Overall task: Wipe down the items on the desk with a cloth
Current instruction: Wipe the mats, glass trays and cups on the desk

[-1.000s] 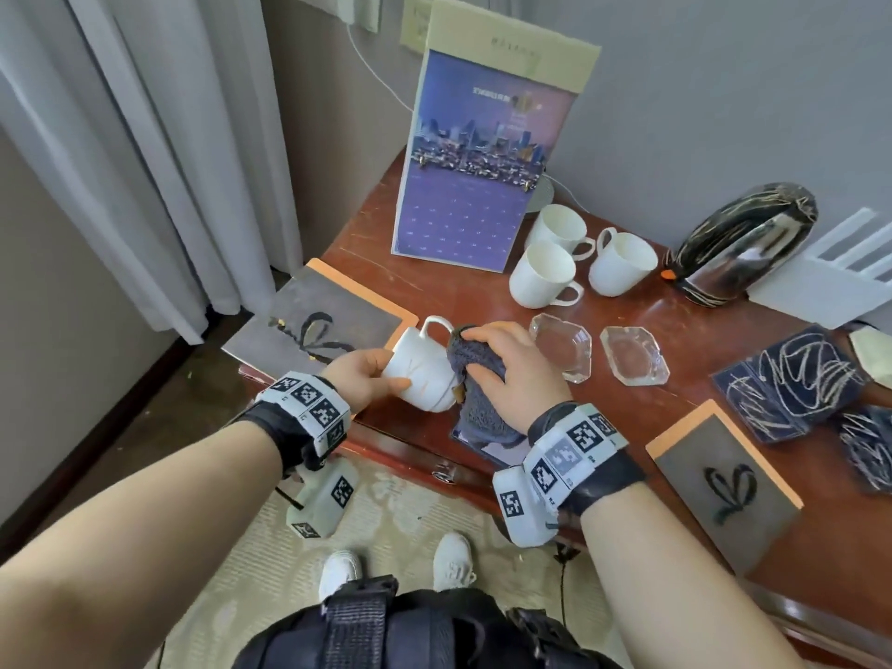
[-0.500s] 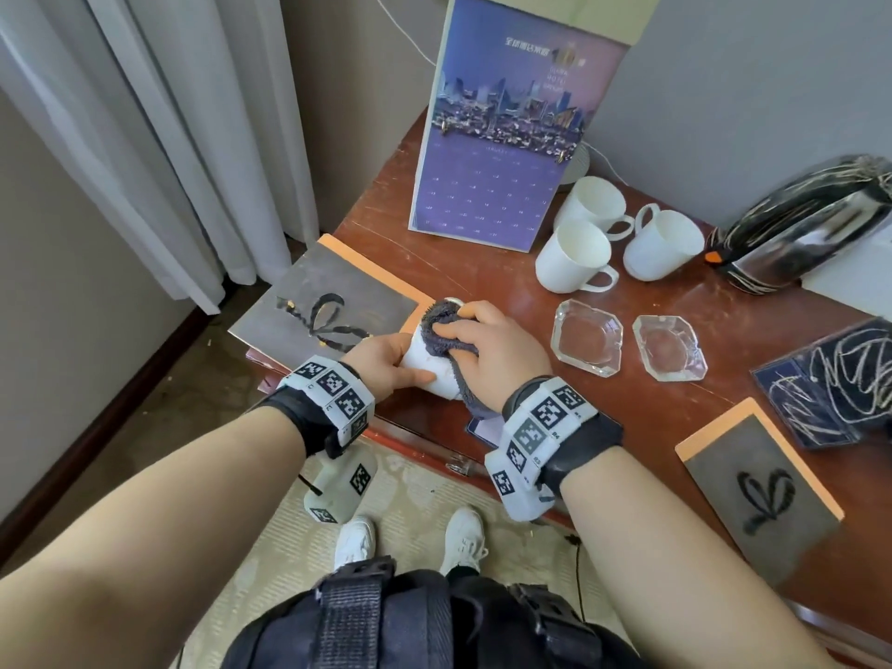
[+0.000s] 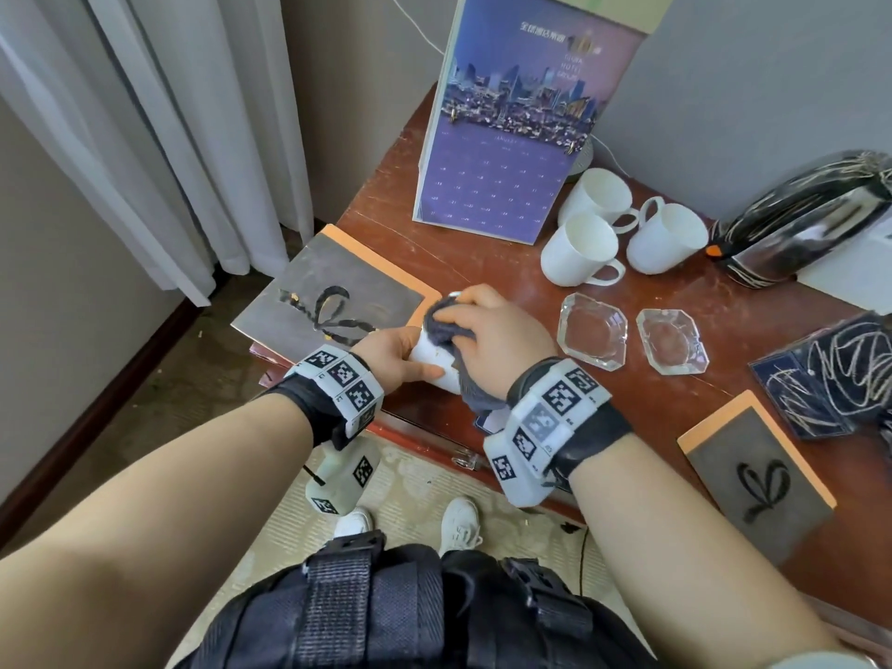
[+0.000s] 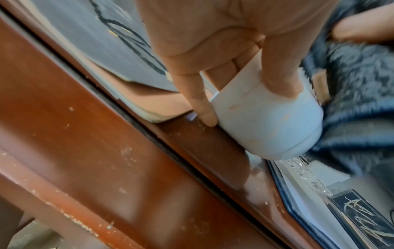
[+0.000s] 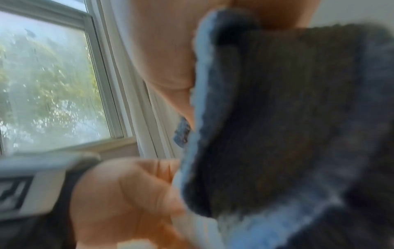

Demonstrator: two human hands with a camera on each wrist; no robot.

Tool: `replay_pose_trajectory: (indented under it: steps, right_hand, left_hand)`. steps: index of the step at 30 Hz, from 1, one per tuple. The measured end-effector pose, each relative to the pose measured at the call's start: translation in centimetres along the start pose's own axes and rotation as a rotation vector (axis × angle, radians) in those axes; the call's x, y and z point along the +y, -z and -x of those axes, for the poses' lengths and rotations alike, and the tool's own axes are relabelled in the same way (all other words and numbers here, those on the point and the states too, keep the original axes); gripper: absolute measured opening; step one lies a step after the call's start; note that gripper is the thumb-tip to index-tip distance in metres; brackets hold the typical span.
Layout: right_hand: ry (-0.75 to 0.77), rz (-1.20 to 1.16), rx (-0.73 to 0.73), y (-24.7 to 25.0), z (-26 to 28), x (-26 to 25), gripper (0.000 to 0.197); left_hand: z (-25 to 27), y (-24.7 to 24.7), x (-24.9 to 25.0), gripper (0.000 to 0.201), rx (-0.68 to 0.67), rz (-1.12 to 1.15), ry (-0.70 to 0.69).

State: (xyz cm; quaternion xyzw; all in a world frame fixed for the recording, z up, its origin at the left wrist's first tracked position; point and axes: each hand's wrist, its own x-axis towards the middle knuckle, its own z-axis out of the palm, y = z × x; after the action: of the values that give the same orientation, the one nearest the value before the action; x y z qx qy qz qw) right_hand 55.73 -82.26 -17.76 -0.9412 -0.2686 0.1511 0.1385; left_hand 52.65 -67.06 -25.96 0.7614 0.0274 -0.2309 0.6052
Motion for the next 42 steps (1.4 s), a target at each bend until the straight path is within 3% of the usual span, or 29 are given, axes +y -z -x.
replay_pose_trajectory:
  steps: [4,9,14,19,23,27,30,32,37,39,42]
  right_hand:
    - [-0.047,-0.011,-0.052,-0.5,2.2,2.1,0.042]
    - [-0.091,0.13,-0.133,1.2,2.7,3.2,0.038]
    - [-0.03,0.038,0.098,0.5,0.9,1.3,0.04]
    - [-0.061,0.013,0.039,-1.5,2.8,3.3,0.036]
    - [-0.137,0.113,-0.023,-0.3,4.2,5.1,0.034]
    - [-0.03,-0.023,0.193,0.7,2.4,1.9,0.039]
    - [0.056,0.057,0.063,-0.5,1.0,-0.5,0.04]
    - [-0.003,0.03,-0.015,-1.1,1.6,-0.3,0.039]
    - [-0.109,0.013,-0.026,-0.5,4.1,3.3,0.031]
    - [-0.103,0.109,0.0,-0.1,3.2,4.1,0.033]
    - [-0.06,0.026,0.128,-0.2,1.1,2.9,0.035]
  left_hand:
    - [-0.2,-0.2,0.3,0.025,0.014,0.027,0.021]
    - [-0.5,-0.1,0.5,0.032,0.019,0.002,0.023]
    - [-0.3,-0.3,0.5,0.031,0.032,-0.042,0.021]
    - [-0.4,-0.3,0.8,0.026,0.016,-0.01,0.041]
    - [-0.3,-0.4,0.8,0.035,0.04,-0.005,0.06]
    - [-0.2,-0.4,1.0,0.031,0.051,-0.018,0.054]
    - [-0.2,-0.4,0.9,0.021,0.058,-0.053,0.038]
    - [-0.1,-0.4,1.0,0.02,0.06,-0.054,0.045]
    - [-0.1,-0.4,1.1,0.033,0.034,-0.015,0.043]
    - [-0.3,-0.4,1.1,0.034,0.043,-0.015,0.047]
    - [-0.4,-0.4,1.1,0.031,0.058,-0.009,0.045]
